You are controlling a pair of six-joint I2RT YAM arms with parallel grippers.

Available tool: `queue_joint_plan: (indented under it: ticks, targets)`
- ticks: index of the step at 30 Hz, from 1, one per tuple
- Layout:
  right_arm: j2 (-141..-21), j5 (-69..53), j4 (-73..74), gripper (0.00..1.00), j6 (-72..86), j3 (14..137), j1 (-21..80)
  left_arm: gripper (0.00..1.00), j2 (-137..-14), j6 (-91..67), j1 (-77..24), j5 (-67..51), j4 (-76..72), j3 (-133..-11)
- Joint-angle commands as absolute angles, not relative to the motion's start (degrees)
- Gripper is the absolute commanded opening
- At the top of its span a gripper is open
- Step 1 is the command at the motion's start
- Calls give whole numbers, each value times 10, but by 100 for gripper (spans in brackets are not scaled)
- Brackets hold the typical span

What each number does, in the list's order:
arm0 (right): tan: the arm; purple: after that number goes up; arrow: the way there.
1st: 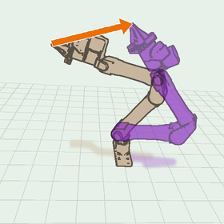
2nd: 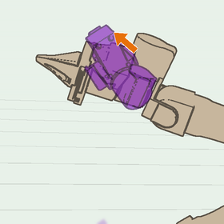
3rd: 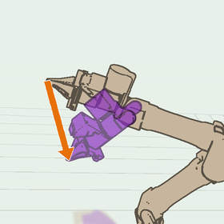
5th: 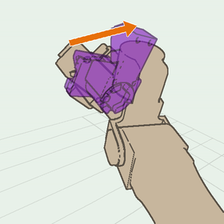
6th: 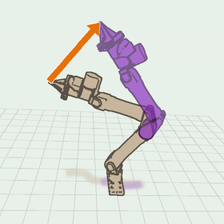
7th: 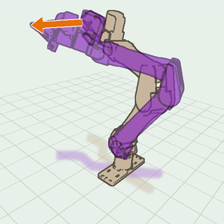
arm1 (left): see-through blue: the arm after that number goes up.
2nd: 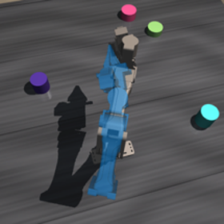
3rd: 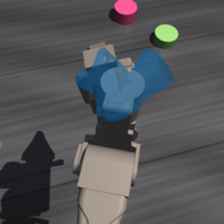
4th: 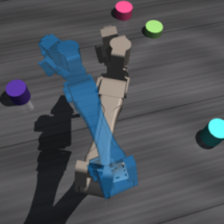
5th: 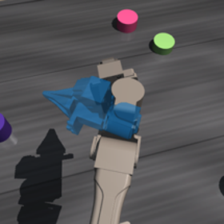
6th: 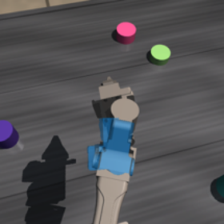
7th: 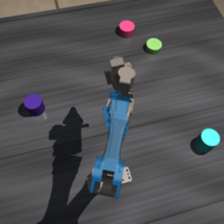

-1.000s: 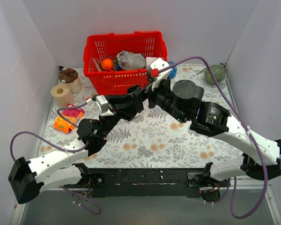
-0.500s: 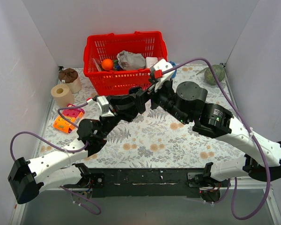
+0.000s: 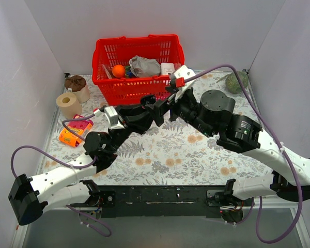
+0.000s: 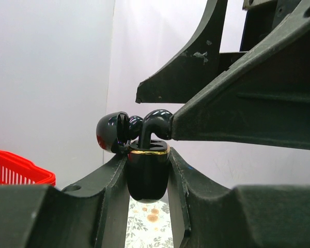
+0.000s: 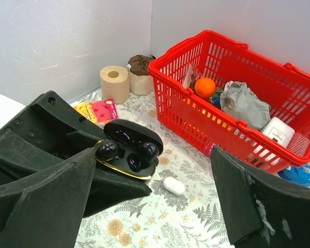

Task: Insert the wireless bluetooth earbuds into the charging case
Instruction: Adjust the earbud with the charging case.

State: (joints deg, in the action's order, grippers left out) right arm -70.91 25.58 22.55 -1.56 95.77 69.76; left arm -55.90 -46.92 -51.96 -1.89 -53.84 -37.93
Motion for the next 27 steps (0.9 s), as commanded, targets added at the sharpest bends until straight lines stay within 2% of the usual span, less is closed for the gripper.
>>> queue_joint_plan:
  ticks: [1,11,21,27]
  targets:
    - [-683,249,202,98,-23,964,692,0,-535,-468,-520,-11,-567,-379]
    - [-642,225,166,98,-16,924,691,0,-518,-485,-520,-76,-591,-351]
    - [-664,145,183,98,-12,942,691,0,-517,-489,-520,-94,-579,-353]
    - [-676,159,207,98,-12,947,691,0,-517,-490,-520,-102,-581,-356]
